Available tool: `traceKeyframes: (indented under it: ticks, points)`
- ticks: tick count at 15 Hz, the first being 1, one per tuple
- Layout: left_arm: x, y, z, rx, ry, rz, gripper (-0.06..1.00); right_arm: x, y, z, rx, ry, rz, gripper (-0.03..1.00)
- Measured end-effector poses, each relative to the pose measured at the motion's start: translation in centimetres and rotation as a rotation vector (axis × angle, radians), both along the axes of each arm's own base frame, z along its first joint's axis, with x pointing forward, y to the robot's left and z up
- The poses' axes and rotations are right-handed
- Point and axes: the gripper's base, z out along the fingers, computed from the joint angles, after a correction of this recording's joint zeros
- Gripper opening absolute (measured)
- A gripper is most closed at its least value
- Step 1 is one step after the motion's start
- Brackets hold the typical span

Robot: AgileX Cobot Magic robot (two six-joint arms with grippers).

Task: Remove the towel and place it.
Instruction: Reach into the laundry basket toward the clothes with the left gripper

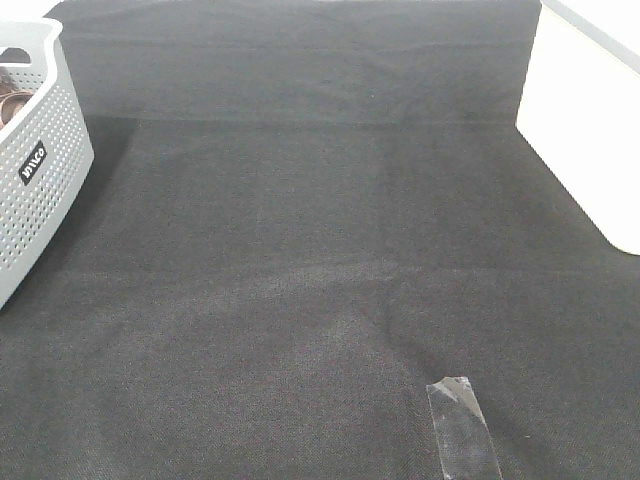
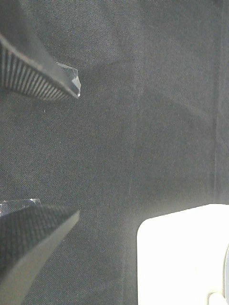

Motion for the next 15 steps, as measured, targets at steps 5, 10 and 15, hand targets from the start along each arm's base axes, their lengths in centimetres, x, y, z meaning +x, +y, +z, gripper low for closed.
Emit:
traceKeyframes:
  ticks: [5, 10, 15]
  points:
    - [0.0, 0.0, 0.0, -0.001, 0.0, 0.0, 0.99, 0.0, 0.0, 0.0, 0.0, 0.0, 0.0, 0.58]
    - [0.0, 0.0, 0.0, -0.001, 0.0, 0.0, 0.99, 0.0, 0.0, 0.0, 0.0, 0.0, 0.0, 0.58]
    - [0.0, 0.0, 0.0, -0.001, 0.0, 0.0, 0.99, 0.0, 0.0, 0.0, 0.0, 0.0, 0.0, 0.58]
